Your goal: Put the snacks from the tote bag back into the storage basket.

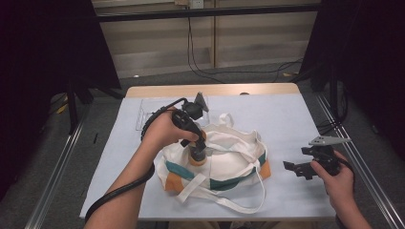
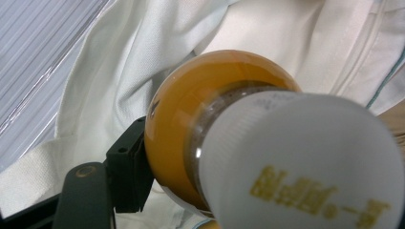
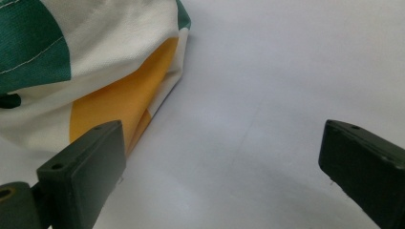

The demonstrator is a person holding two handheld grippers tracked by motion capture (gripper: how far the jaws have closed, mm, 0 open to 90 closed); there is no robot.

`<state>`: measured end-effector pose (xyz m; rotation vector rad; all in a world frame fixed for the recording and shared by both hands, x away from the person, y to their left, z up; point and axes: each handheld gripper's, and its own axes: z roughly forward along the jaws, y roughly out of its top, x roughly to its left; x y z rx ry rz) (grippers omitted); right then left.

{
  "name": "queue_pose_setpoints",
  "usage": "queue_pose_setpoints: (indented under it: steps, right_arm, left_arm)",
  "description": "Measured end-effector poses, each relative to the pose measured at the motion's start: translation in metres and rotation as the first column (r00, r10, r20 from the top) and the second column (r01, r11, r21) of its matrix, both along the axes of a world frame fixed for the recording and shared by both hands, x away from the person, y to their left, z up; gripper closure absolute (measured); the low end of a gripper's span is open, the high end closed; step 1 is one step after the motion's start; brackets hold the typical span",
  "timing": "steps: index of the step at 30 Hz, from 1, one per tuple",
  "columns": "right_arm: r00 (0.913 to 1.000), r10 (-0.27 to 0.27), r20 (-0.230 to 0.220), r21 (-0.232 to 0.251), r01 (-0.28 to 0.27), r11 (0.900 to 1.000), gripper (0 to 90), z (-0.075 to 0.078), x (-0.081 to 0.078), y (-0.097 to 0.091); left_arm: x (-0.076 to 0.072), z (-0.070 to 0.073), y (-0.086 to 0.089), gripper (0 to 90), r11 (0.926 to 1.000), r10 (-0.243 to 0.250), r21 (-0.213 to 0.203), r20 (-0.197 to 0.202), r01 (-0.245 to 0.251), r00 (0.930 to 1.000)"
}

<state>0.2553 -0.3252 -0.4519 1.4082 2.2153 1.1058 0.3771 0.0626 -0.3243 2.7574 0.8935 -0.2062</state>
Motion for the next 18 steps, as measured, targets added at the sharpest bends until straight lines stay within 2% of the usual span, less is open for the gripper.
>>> queue_pose_setpoints:
  steps: [13,18]
  right_arm:
    - [1.0,-0.001,0.002,0.001,0.001,1.0,1.9,0.0,0.0,0.001]
    - [1.0,0.0,0.003,-0.002,0.0,1.0,1.9,0.001,0.0,0.001]
  left_arm:
    - [0.003,0.014,-0.002,29.9,0.9998,0.006,-0.02,-0.01,-0.006,0.9999]
    - [0.004,0.017,-0.003,29.9,0.9997,-0.009,-0.021,-0.008,0.009,0.9999]
